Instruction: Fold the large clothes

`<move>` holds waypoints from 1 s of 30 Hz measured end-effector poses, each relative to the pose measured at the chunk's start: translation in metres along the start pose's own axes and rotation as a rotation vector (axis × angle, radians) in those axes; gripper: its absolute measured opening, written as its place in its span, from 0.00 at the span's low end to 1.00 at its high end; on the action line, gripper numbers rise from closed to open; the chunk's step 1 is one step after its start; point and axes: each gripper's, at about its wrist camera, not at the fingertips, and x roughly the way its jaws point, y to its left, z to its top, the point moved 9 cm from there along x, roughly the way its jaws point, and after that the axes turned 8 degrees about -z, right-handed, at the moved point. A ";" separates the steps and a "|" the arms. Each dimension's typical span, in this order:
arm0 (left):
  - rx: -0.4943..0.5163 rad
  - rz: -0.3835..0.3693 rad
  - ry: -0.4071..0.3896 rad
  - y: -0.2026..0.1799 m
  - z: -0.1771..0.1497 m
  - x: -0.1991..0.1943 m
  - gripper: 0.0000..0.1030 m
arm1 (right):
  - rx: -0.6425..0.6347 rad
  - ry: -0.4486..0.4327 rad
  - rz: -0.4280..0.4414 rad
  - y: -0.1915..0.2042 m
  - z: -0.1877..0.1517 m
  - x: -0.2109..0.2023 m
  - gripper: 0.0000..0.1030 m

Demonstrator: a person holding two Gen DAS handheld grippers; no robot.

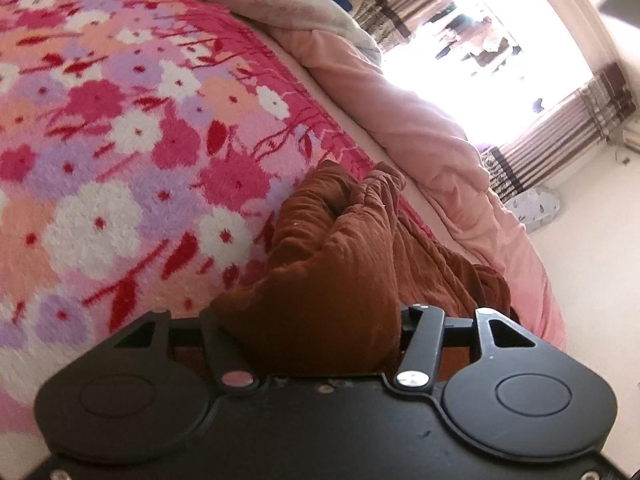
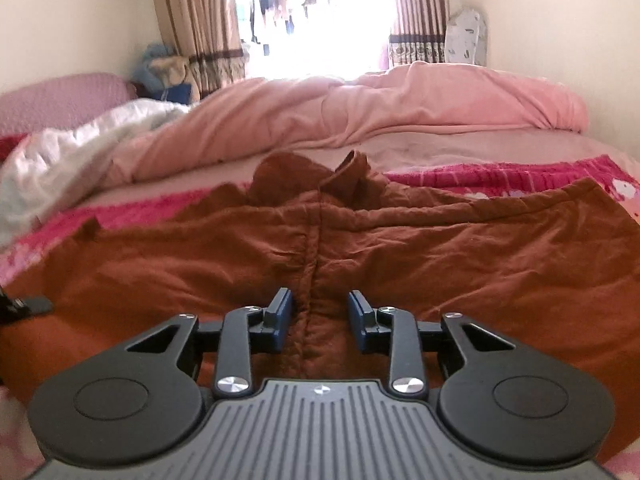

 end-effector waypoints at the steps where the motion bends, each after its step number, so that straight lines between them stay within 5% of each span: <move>1: 0.012 0.001 -0.001 0.000 0.000 0.001 0.53 | -0.006 -0.004 -0.005 0.001 -0.001 0.001 0.35; 10: 0.018 0.000 0.014 -0.001 -0.001 -0.002 0.53 | -0.009 -0.021 0.001 0.002 0.000 -0.007 0.35; 20: 0.040 0.009 0.034 -0.001 0.000 -0.001 0.53 | -0.005 -0.035 -0.018 -0.012 -0.012 -0.067 0.37; 30: 0.084 0.015 0.046 -0.002 0.000 0.002 0.53 | 0.062 0.035 -0.016 -0.025 -0.035 -0.041 0.35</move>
